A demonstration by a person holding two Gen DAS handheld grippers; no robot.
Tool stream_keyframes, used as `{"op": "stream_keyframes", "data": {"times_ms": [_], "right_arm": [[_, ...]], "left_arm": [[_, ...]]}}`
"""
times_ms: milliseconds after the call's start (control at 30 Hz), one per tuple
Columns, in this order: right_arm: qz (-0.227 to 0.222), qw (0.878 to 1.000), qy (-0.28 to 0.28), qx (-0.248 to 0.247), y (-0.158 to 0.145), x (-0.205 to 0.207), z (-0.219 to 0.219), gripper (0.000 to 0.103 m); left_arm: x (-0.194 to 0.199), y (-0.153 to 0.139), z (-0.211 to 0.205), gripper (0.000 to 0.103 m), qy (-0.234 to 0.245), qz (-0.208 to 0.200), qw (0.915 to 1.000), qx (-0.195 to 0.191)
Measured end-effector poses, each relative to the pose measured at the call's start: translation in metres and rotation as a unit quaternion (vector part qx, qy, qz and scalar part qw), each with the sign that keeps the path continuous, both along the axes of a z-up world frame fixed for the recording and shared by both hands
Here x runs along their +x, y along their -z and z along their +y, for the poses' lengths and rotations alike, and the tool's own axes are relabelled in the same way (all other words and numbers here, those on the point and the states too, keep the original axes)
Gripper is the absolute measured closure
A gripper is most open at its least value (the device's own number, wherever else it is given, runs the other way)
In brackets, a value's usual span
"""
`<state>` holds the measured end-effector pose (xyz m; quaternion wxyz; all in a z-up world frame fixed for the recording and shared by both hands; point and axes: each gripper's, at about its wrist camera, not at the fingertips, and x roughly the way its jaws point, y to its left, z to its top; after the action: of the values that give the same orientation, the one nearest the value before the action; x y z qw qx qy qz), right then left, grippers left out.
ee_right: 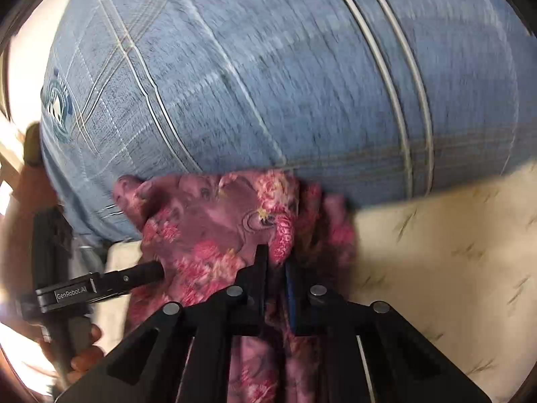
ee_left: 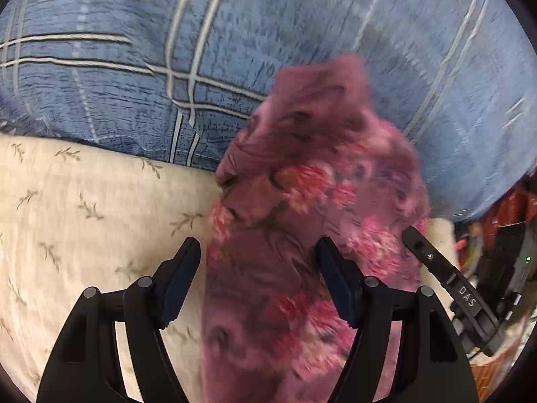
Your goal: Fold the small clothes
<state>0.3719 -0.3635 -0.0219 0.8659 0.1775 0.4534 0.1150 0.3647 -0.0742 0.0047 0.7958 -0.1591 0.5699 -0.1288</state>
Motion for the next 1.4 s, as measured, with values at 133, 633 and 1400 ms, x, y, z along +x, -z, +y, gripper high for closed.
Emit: {"op": "stream_keyframes", "data": {"times_ms": [133, 633, 1400], "right_arm": [[0.004, 0.999, 0.017, 0.034, -0.001, -0.013, -0.022, 0.083], [-0.011, 0.993, -0.090, 0.074, 0.006, -0.086, 0.007, 0.055], [-0.014, 0.992, -0.081, 0.092, -0.009, -0.241, 0.004, 0.065]], "left_arm": [[-0.010, 0.001, 0.024, 0.029, -0.006, 0.033, 0.9968, -0.073], [-0.078, -0.003, 0.023, 0.050, 0.017, 0.021, 0.9929, -0.116], [-0.224, -0.041, 0.122, 0.059, 0.058, -0.023, 0.9934, -0.097]]}}
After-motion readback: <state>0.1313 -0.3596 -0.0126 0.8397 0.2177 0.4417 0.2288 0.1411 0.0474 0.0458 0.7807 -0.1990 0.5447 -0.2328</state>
